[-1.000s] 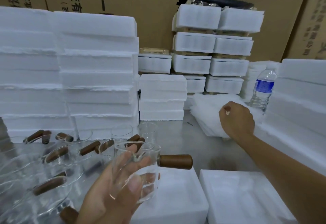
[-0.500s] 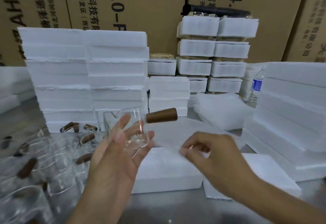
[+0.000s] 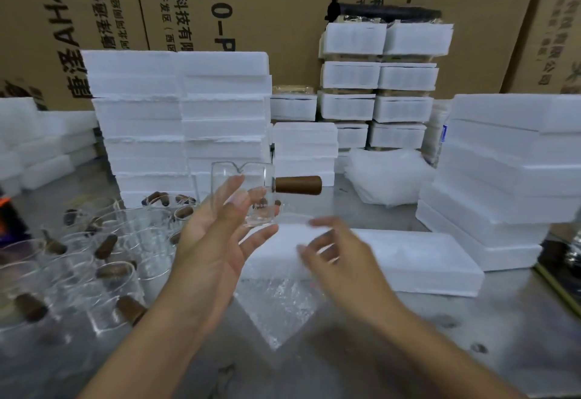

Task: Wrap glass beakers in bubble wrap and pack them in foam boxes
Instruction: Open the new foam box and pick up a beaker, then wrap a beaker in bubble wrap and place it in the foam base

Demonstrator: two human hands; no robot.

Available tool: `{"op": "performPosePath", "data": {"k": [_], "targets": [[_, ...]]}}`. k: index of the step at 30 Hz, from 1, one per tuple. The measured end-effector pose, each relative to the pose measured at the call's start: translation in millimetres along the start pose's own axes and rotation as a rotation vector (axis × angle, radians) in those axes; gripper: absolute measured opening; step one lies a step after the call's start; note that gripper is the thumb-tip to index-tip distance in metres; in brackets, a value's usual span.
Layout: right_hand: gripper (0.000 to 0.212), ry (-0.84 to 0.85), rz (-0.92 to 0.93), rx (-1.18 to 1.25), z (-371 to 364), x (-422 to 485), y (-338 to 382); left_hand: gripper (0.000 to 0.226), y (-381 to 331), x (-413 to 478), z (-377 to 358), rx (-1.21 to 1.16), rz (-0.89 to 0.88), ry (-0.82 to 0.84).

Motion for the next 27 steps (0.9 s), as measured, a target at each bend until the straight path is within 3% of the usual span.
{"op": "performPosePath", "data": {"k": [3,5,9,16,18,20,22,24,27], "targets": [[0.045,-0.186,0.048,0.116,59.2,10.6,3.3,0.066,11.1,4.3,1.1,0.152,0.007,-0.047],[0.046,-0.140,0.138,0.009,69.0,12.4,11.9,0.060,21.5,8.0,-3.7,0.283,0.019,-0.045],[0.024,0.015,0.255,-0.224,55.0,11.6,13.4,0.071,42.0,13.3,-24.4,0.412,0.054,0.045],[0.017,0.048,0.311,-0.160,44.5,8.7,3.2,0.061,59.3,17.4,-41.0,0.506,0.093,0.201],[0.023,-0.034,0.309,-0.156,52.3,13.9,-1.2,0.073,63.2,20.7,-42.0,0.549,0.101,0.213],[0.024,-0.176,0.268,-0.104,67.7,22.1,-9.2,0.090,69.7,24.3,-43.0,0.712,0.067,0.192],[0.014,-0.323,0.172,0.001,84.5,31.7,-23.5,0.091,83.8,24.2,-51.7,0.972,-0.004,0.203],[0.014,-0.413,0.056,0.105,92.2,38.8,-40.0,0.069,98.1,24.1,-61.4,1.211,-0.108,0.189],[0.012,-0.409,-0.002,0.077,87.0,43.5,-51.6,0.040,99.0,36.4,-61.7,1.519,-0.241,0.024]]}}
Point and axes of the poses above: each hand's wrist, its own x-axis towards the middle knuckle, its own z-axis out of the back of the hand, y = z × x, the point moved 10 cm from there along x, towards the middle knuckle, and after that the axes turned 3 degrees about -y, right-handed, at the moved point
